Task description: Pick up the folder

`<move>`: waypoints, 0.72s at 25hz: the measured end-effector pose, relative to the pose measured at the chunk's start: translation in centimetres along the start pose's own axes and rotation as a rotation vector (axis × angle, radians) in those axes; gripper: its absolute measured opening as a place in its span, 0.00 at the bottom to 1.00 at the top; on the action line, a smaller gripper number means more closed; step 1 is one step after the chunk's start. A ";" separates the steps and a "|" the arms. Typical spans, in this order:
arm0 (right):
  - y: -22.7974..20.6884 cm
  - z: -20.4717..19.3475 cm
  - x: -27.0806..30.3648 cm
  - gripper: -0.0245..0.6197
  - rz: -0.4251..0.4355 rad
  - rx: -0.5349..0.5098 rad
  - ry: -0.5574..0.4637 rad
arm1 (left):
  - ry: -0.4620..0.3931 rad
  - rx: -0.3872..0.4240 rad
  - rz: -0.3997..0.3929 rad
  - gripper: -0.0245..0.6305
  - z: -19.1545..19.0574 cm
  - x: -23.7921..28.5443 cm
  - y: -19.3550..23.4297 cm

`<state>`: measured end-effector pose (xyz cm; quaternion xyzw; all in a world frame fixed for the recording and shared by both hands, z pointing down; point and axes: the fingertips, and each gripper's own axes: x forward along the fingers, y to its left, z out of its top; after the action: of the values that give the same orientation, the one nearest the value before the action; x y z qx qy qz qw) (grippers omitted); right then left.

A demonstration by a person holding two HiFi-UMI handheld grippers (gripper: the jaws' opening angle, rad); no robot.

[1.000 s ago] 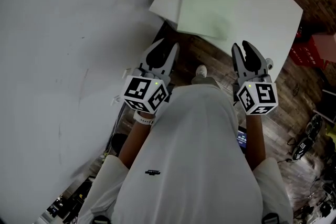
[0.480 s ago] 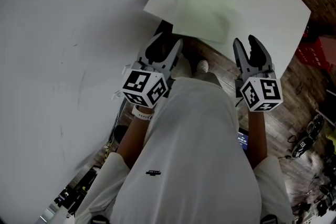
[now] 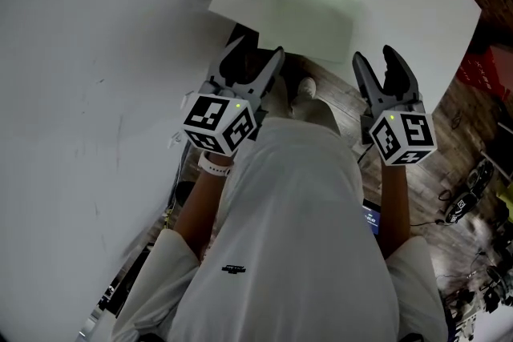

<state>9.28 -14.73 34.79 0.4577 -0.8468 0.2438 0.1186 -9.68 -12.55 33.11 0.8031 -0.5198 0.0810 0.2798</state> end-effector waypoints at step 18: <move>-1.8 -3.6 7.8 0.67 -0.030 0.073 0.139 | 0.157 -0.053 -0.017 0.52 -2.9 7.0 7.7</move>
<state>6.41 -19.24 41.68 0.4564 -0.8200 0.3038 0.1641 -12.81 -18.83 41.30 0.7910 -0.4914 0.1275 0.3413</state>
